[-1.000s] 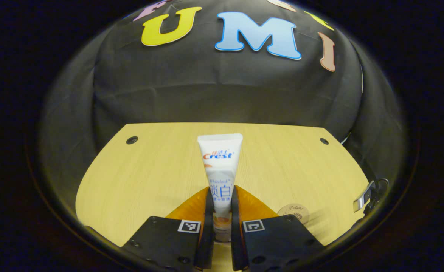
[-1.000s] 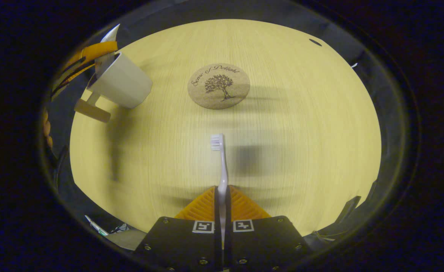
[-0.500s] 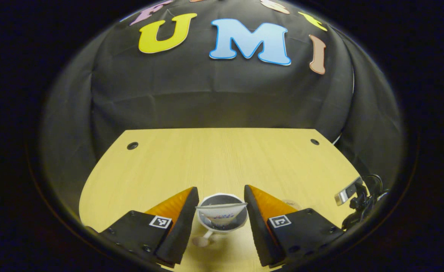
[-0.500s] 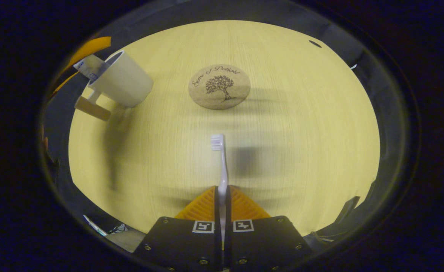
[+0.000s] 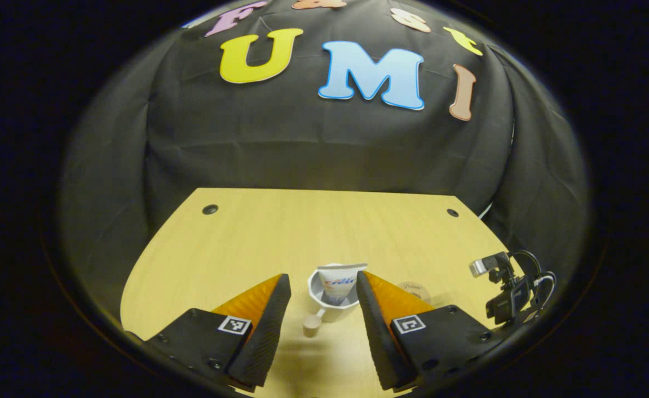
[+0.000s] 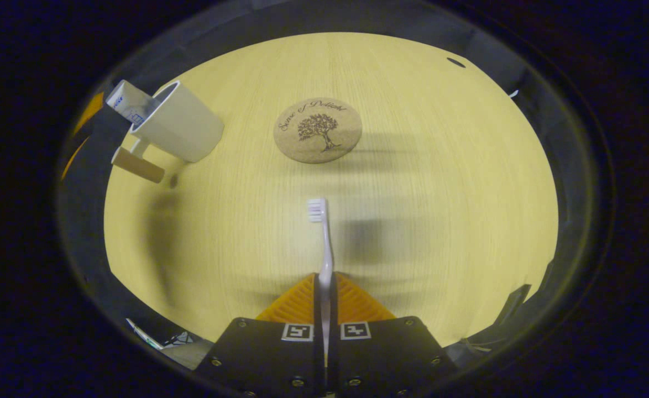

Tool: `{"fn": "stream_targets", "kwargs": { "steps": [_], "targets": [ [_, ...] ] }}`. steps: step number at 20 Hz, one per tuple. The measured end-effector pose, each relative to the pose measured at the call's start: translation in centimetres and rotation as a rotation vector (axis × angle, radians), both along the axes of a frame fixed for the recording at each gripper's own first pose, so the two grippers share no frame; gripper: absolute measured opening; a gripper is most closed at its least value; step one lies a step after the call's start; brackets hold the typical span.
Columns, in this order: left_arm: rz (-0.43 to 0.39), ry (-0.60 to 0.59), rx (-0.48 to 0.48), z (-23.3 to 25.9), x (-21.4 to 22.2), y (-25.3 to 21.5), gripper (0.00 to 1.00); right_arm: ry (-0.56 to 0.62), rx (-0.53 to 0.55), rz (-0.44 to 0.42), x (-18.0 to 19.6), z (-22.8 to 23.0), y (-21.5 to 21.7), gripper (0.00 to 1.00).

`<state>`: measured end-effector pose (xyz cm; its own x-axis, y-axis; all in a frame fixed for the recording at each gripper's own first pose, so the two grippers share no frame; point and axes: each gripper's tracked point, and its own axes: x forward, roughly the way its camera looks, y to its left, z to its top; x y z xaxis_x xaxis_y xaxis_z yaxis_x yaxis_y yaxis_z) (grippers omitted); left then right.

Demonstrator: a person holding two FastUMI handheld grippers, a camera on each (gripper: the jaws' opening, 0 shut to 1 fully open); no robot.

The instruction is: Put the toothbrush and toothpaste on the desktop into the cup, then pick up the cup and place it on the coaster on the desktop.

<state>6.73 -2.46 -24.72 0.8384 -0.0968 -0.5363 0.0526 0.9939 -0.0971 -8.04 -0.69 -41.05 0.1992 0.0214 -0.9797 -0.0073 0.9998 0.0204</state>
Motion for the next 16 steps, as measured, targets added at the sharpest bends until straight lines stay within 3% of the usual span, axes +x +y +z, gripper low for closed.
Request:
{"fn": "stream_targets", "kwargs": {
  "steps": [6, 7, 12, 16],
  "targets": [
    [0.104, 0.028, 0.01, -0.7, -3.8, 5.7, 0.82, -0.043, 0.081, -0.062, 2.3, 1.8, 1.2, 0.03],
    [0.122, 0.032, 0.011, -0.9, -4.2, 6.5, 0.78, -0.066, 0.092, -0.069, 3.2, 2.6, 1.5, 0.02],
    [0.191, 0.055, 0.007, -1.6, -6.8, 10.2, 0.82, -0.217, 0.154, -0.126, 9.9, 7.4, 3.5, 0.02],
    [0.215, 0.065, 0.011, -1.9, -8.1, 12.3, 0.78, -0.346, 0.212, -0.162, 15.1, 11.3, 6.2, 0.03]
  ]
}}
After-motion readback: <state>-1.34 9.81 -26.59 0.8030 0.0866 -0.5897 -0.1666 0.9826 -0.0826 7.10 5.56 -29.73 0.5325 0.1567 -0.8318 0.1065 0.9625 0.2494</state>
